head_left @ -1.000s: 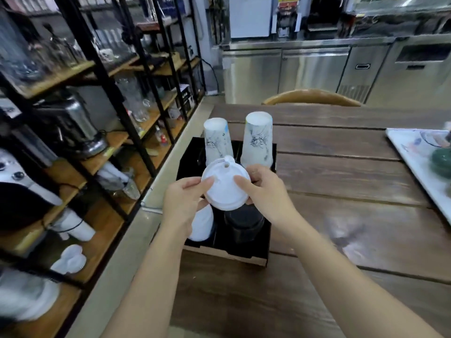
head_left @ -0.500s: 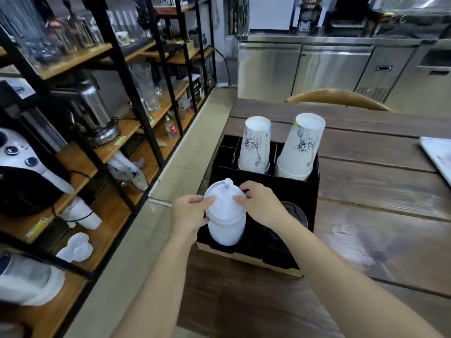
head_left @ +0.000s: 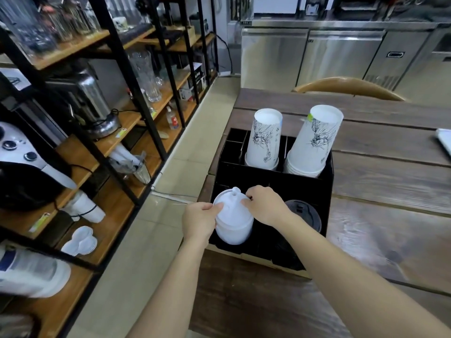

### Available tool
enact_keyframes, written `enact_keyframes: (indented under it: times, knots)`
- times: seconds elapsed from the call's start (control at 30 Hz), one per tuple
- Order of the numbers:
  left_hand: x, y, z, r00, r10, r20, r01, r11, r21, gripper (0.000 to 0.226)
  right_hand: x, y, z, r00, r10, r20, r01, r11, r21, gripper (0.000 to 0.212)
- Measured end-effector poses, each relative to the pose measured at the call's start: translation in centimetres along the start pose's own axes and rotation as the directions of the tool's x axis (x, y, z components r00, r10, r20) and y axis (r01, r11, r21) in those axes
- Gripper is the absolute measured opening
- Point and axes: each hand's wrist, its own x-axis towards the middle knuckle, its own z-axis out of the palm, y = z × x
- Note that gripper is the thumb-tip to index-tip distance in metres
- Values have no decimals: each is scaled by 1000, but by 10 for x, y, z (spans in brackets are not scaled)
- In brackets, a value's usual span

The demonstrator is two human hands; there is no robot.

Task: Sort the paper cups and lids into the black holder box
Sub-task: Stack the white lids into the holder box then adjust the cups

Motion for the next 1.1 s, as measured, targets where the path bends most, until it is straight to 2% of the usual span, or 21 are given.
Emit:
enact_keyframes:
  times: [0.13,0.27,0.33,0.47,0.57,0.63,0.73,0.87,0.97,1.03,1.1]
  knots:
    - [-4,3,1,998,66,-11,-64,989,131,23,2,1,-2,1000,8,-22,-9,999,-43,39]
    - [-3,7,1,996,89,-3,-86,972,217,42,2,-1,-5,999,3,-35,-7,995,-95,39]
    - [-4,10,0,996,89,4,-87,962,260,41,0,-4,-5,999,3,-47,-8,992,-123,36]
    - [-9,19,-2,995,96,13,-94,930,355,24,-3,-1,-6,998,-16,-53,10,994,-110,28]
    - [-9,26,-5,991,136,2,-121,873,473,17,-8,0,-12,990,-56,-133,45,995,-86,31]
    - [-11,34,-6,971,229,-71,-162,845,510,30,-13,0,-21,964,-96,-247,74,993,-96,30]
    - [-16,55,3,901,420,-107,-338,835,435,27,-22,1,-41,880,-116,-460,103,993,-54,28]
    - [-29,91,30,819,573,25,-561,792,240,21,-38,11,-71,735,-12,-678,111,988,103,24]
    - [-41,115,56,804,569,170,-584,810,52,22,-39,26,-85,665,131,-735,144,943,299,16]
    - [-49,129,73,785,538,307,-538,838,-91,23,-38,38,-92,649,194,-736,177,902,393,26]
    - [-52,139,90,753,511,416,-487,857,-171,30,-38,48,-99,679,209,-703,197,872,449,39]
